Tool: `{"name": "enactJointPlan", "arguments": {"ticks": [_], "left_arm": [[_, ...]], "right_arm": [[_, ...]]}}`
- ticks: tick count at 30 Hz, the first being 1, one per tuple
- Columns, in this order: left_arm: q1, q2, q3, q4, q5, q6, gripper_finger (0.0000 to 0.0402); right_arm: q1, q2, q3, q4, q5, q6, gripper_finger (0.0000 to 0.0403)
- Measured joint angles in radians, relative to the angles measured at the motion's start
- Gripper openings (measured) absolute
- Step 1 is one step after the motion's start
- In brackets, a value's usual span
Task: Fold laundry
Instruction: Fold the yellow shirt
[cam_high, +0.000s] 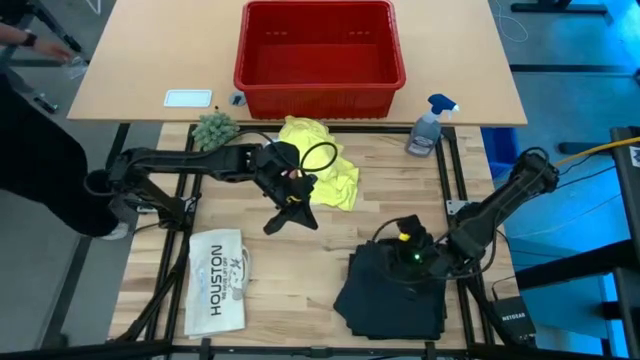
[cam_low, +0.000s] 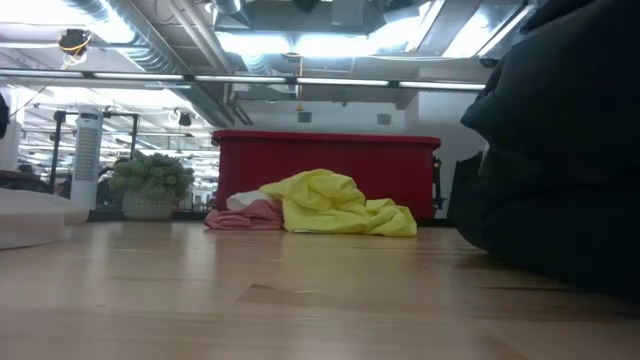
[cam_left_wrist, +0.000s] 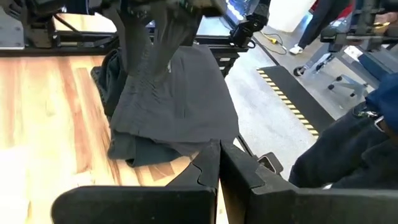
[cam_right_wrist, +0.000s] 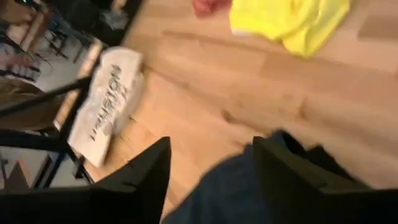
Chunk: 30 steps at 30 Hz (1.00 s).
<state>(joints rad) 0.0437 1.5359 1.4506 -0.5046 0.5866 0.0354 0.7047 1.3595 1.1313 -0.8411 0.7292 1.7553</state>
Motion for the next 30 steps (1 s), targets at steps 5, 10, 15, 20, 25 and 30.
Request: {"name": "enactJointPlan", "arguments": {"ticks": [5,10,15,20,25,30], "left_arm": [[0.018,-0.033,0.0,-0.042,-0.072,0.002,0.0],[0.075,-0.078,-0.038,-0.03,-0.084,-0.033,0.0],[0.141,-0.146,-0.136,0.021,-0.074,-0.056,0.0],[0.195,-0.2,-0.235,0.115,-0.073,-0.055,0.0],[0.27,-0.24,-0.314,0.149,-0.057,-0.05,0.0],[0.351,-0.274,-0.362,0.148,-0.018,-0.059,0.0]], "right_arm": [[-0.079,-0.001,0.0,0.034,0.002,-0.122,0.0233],[-0.228,-0.001,0.0,0.147,-0.066,-0.371,0.0225],[-0.406,-0.001,0.001,0.257,-0.191,-0.625,0.022],[-0.561,-0.001,0.001,0.26,-0.271,-0.764,0.022],[-0.689,0.017,0.001,0.262,-0.353,-0.868,0.022],[-0.782,0.049,0.001,0.27,-0.413,-0.943,0.022]]}}
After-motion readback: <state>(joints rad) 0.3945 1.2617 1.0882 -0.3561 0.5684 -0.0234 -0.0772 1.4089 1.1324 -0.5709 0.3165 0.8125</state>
